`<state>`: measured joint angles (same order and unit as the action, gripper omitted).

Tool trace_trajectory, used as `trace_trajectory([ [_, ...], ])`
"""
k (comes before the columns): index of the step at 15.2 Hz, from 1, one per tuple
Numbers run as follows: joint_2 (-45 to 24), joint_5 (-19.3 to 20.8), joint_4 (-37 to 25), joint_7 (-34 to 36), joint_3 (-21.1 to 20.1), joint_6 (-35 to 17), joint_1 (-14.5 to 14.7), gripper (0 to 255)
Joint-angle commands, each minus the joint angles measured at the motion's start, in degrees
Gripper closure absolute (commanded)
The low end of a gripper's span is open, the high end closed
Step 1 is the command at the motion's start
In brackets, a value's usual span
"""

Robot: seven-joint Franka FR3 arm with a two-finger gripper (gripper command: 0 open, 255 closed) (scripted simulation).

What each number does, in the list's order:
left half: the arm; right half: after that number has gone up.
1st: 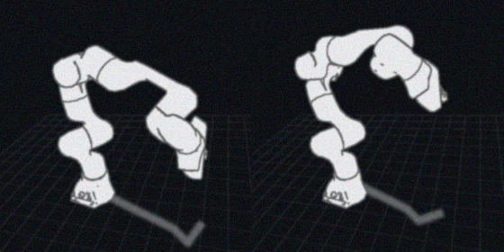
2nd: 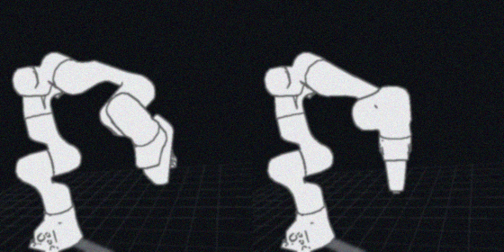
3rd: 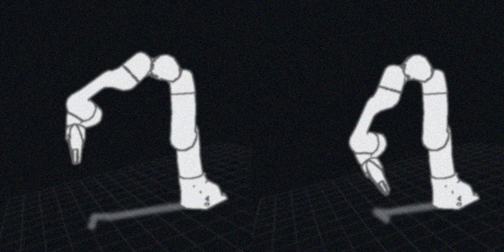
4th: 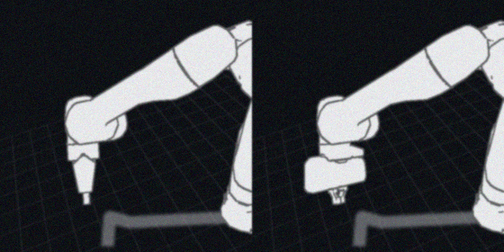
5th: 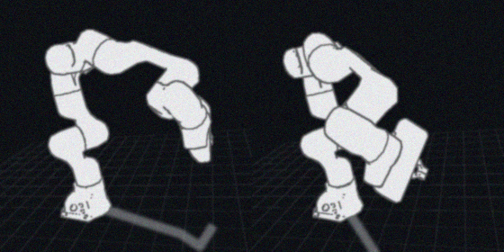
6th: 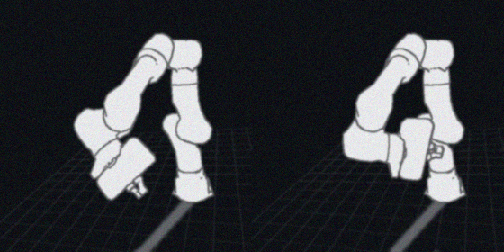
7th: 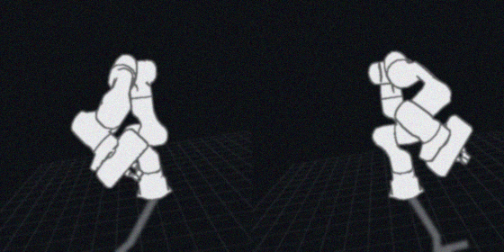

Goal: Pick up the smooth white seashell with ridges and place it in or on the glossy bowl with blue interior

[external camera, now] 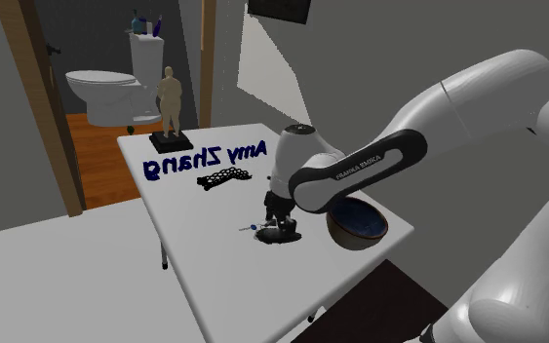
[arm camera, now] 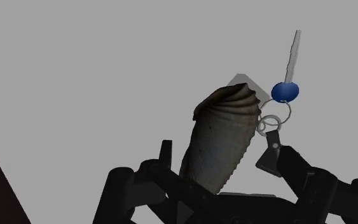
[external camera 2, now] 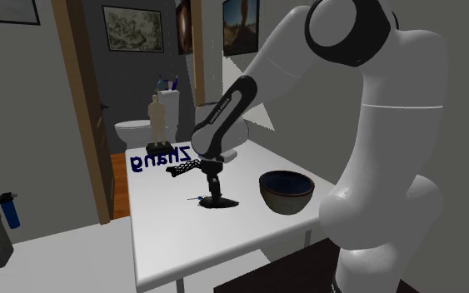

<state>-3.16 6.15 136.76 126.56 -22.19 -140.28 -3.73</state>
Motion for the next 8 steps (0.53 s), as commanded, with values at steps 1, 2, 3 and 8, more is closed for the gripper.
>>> trace_trajectory([
  [1,-1.4,1.1,0.3,0.8,0.1,-1.6,0.0,0],
  [2,-1.8,1.4,0.4,1.1,0.2,-2.1,0.1,0],
  [3,-1.8,1.3,0.4,1.1,0.2,-2.1,0.1,0],
  [8,-1.8,1.4,0.4,1.1,0.2,-2.1,0.1,0],
])
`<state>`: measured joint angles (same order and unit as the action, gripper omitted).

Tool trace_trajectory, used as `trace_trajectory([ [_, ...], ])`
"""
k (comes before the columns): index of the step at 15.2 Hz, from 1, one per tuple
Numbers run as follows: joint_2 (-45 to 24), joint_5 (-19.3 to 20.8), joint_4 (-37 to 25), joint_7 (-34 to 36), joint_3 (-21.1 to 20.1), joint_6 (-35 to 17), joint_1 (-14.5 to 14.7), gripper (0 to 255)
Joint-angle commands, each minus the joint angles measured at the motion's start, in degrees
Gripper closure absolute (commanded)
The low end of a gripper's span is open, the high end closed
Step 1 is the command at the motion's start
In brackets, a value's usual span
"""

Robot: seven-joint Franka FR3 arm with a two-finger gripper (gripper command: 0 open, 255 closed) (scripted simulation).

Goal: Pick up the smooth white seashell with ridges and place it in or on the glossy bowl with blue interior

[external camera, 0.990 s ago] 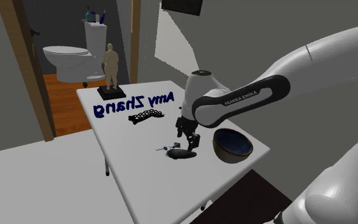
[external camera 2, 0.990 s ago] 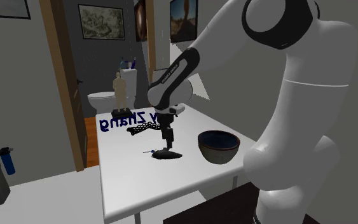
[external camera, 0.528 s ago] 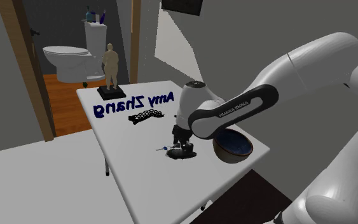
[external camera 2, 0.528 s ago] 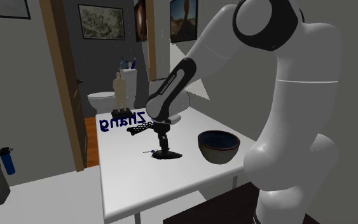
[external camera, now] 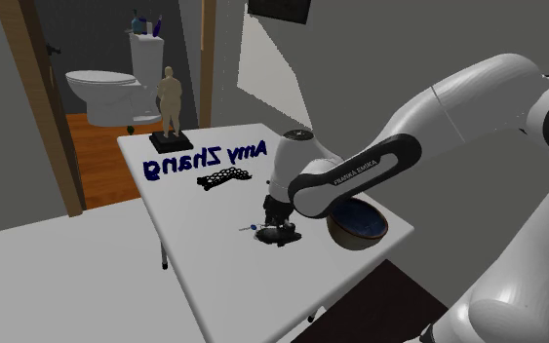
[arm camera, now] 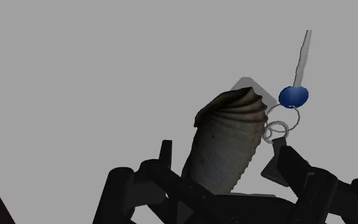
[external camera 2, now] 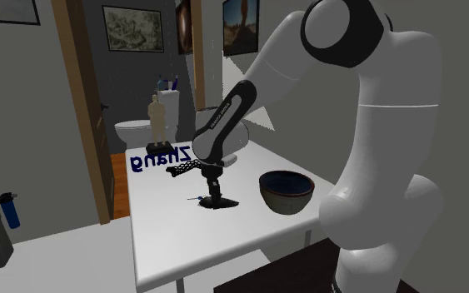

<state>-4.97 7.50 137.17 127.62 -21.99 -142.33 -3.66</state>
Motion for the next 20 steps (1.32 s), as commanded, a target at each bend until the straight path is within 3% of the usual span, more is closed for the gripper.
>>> trace_trajectory([
  [1,0.0,0.0,0.0,0.0,0.0,0.0,0.0,0],
  [2,0.0,0.0,0.0,0.0,0.0,0.0,0.0,255],
  [11,0.0,0.0,0.0,0.0,0.0,0.0,0.0,255],
  [20,5.7,-4.0,-1.8,-3.1,-0.4,6.8,-0.2,255],
])
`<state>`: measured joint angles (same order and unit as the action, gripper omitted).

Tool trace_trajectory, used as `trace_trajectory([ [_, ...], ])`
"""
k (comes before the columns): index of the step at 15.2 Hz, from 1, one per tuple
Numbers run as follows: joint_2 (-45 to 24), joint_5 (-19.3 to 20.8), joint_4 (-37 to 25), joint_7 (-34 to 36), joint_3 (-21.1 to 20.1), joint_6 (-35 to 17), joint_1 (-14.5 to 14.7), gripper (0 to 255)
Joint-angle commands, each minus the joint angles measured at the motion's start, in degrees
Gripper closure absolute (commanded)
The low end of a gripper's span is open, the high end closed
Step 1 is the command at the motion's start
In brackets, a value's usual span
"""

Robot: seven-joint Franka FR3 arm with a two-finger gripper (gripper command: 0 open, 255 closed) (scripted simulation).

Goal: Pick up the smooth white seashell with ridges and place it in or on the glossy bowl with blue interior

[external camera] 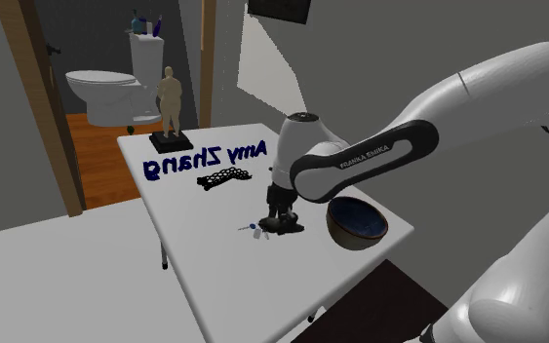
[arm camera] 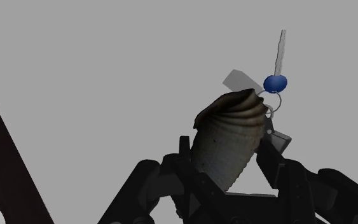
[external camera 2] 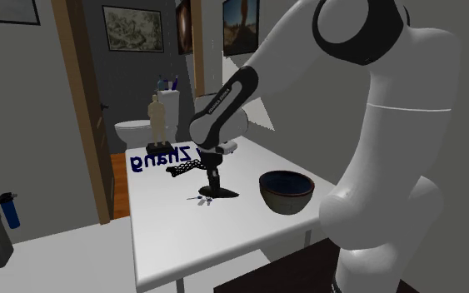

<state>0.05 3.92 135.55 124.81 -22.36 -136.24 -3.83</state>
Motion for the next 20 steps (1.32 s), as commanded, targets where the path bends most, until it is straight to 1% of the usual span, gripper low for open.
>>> trace_trajectory([
  [1,1.2,-0.8,-0.4,-0.5,0.0,1.5,0.0,255],
  [10,5.7,-3.2,-3.4,-2.6,0.3,8.5,0.1,255],
  [20,9.3,-4.7,-7.8,-4.0,0.8,16.4,0.2,255],
])
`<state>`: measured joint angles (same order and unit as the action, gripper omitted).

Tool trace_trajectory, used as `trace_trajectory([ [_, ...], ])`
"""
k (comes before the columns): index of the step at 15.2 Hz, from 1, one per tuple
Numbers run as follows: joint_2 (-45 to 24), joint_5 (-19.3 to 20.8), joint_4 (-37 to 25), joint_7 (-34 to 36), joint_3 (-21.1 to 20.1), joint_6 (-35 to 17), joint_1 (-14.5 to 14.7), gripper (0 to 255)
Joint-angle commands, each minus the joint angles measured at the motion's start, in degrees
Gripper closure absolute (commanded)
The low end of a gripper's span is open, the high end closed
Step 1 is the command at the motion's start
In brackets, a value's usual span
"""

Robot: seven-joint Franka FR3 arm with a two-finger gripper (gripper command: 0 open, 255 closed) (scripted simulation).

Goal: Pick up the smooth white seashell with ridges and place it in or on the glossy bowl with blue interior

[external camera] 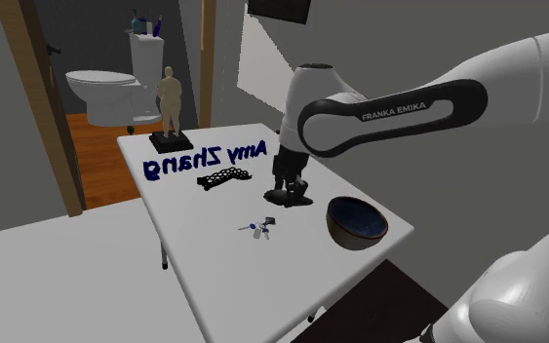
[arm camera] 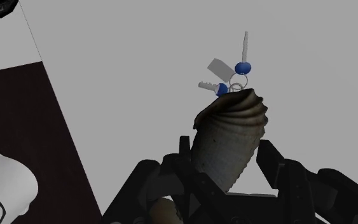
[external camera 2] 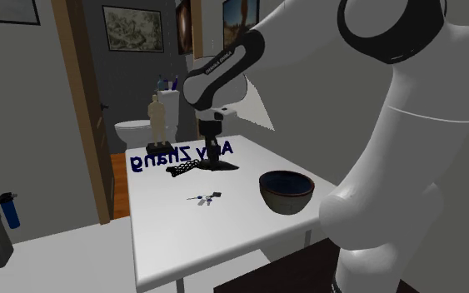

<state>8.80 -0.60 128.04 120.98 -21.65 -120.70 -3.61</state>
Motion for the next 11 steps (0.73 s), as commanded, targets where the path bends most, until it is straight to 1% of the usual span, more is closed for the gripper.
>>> trace_trajectory([
  [1,0.8,-0.3,-0.8,-0.3,0.1,1.6,0.0,255],
  [5,1.7,-0.6,-2.5,-0.6,0.3,4.1,0.0,255],
  [11,11.3,-2.5,6.5,-9.4,5.9,4.4,-1.9,255],
])
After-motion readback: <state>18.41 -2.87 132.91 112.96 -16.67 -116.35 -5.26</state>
